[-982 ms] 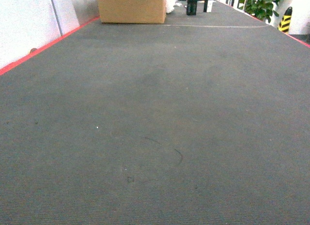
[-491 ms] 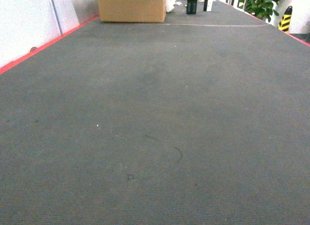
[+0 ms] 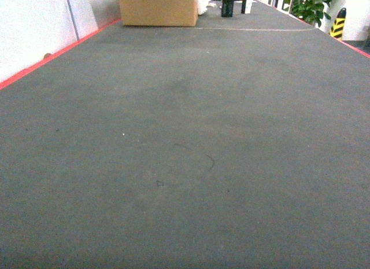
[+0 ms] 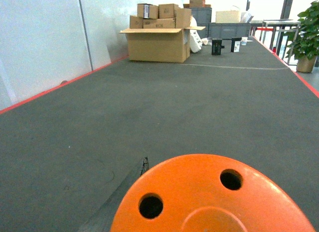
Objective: Sort blue parts and orange caps into right shelf containers
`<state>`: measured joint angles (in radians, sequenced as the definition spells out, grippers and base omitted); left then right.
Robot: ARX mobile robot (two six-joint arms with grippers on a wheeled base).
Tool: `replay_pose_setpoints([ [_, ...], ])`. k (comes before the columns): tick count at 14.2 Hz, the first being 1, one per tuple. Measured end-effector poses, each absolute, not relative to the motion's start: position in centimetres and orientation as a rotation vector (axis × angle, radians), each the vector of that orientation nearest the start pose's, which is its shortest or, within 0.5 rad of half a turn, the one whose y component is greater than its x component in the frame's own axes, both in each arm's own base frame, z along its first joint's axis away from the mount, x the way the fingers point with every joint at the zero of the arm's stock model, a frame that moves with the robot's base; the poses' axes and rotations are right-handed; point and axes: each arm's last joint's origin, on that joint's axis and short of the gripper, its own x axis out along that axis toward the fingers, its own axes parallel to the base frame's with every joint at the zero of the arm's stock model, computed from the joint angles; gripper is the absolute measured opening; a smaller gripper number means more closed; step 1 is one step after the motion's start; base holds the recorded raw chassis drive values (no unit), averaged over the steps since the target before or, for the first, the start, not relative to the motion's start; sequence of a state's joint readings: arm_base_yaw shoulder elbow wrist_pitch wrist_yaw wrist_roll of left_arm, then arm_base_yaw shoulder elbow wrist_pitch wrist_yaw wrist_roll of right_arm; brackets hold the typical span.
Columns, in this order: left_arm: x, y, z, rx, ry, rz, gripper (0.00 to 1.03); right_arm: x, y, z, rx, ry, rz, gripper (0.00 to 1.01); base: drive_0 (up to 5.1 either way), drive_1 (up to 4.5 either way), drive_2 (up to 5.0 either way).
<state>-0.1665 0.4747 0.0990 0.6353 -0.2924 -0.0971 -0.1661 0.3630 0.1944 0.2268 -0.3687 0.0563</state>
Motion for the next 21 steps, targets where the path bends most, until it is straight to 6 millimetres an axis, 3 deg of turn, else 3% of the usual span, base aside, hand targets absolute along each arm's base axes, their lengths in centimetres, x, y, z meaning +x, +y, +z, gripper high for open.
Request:
replay_pose_setpoints([
  [21,12.67,-1.28,21.46,-0.156,-0.261,0.113,0.44,11.98,-0.95,21.87,0.044,-0.04,0.206,0.42,0.0,-3.88,3.9],
])
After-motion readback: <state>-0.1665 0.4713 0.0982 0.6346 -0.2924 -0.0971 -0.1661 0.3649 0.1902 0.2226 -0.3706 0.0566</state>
